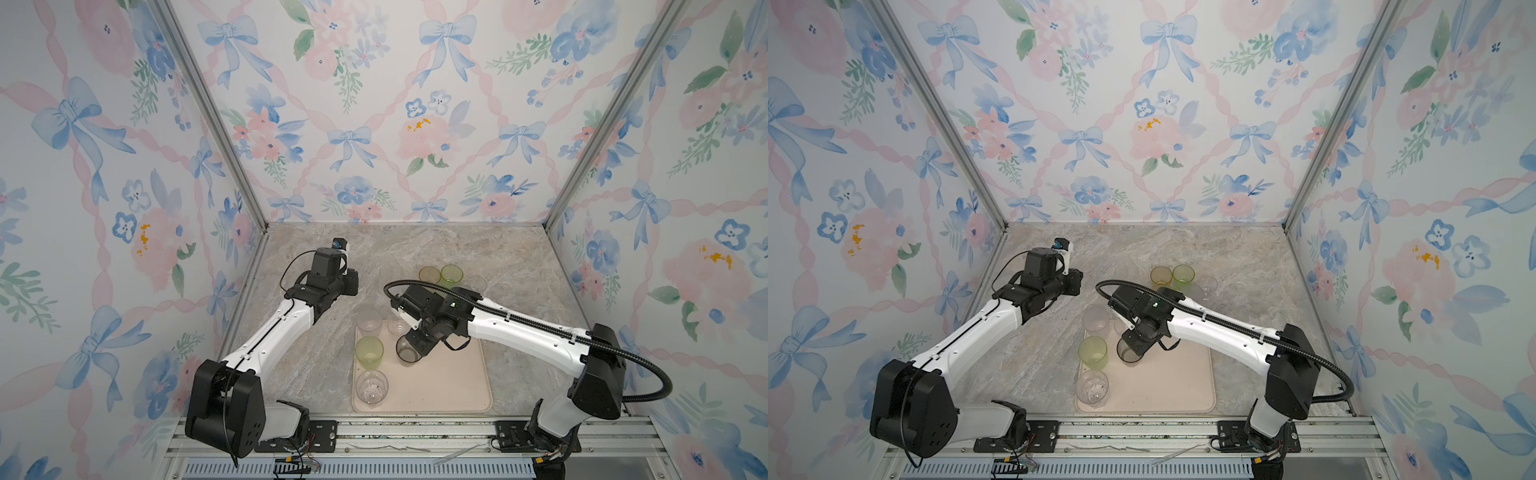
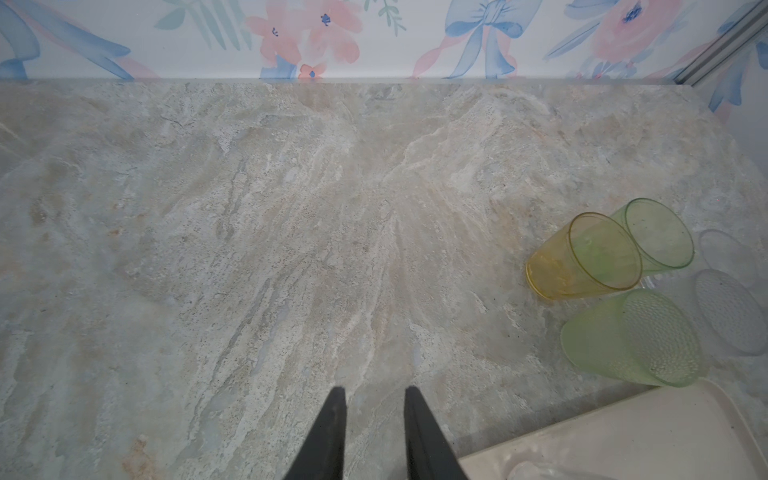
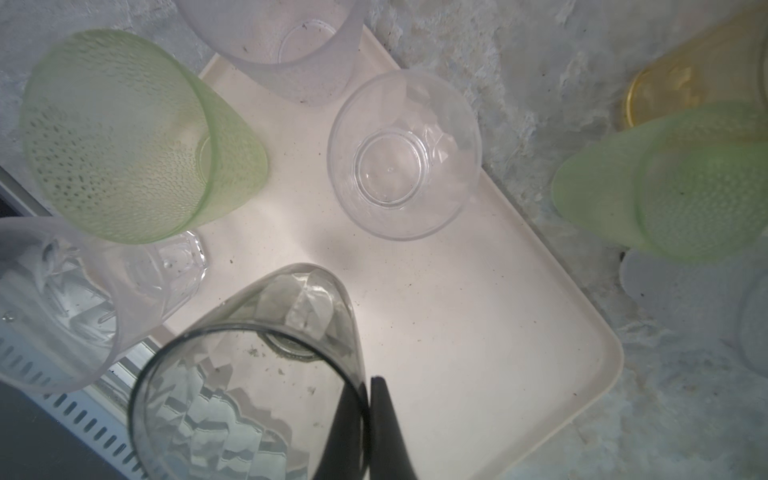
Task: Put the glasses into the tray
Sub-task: 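Lift the dark grey glass with the right gripper and carry it over the tray, then lower the dark grey glass onto the tray and open the right gripper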
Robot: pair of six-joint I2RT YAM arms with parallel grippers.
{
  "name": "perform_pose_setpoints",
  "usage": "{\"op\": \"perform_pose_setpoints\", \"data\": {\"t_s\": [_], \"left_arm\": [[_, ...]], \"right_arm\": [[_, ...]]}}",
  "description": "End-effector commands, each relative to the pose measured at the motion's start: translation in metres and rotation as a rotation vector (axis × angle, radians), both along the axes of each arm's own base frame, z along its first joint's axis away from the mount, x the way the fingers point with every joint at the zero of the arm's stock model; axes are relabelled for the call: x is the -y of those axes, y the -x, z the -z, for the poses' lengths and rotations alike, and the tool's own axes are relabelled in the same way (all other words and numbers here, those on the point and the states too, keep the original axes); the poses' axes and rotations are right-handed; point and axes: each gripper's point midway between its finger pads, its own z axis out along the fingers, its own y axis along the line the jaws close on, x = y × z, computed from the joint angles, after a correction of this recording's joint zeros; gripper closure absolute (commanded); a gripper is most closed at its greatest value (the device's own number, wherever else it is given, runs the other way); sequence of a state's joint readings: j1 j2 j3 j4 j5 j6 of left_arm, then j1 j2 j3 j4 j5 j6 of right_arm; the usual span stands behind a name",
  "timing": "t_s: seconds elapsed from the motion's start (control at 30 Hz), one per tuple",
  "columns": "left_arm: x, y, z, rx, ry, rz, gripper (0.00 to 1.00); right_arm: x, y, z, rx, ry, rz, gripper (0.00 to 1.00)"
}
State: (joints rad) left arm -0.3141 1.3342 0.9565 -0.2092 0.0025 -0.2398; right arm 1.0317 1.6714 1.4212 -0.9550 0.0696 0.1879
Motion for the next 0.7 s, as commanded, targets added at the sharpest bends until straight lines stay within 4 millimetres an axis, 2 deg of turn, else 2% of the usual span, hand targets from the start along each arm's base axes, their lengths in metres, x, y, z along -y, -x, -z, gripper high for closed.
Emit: {"op": "perform_pose_setpoints", "data": {"t_s": [0.0,0.27,0.5,0.67], "left_arm": [[-0.003,0.005,0.014,-0.035,-0.031,-0.001,0.73],[-0.004,0.007,0.018,-0.042,-0.038,0.0,0.72],[-0.003,0.006,0.019,-0.042,-0.045,0.006,0.72],[-0.004,0.005,0.02,-0.044,-0.049,0.005,0.72]], "right_arm": [[-0.008,0.003,0.014,-0.03,0.008,0.01,1.0],[-0.013,0.001,0.038,-0.061,0.049,0.017,1.0],[-0.018,-0.004,0.05,-0.088,0.035,0.037,1.0],[-0.018,-0.009,0.051,-0.092,0.014,0.057,1.0]]}}
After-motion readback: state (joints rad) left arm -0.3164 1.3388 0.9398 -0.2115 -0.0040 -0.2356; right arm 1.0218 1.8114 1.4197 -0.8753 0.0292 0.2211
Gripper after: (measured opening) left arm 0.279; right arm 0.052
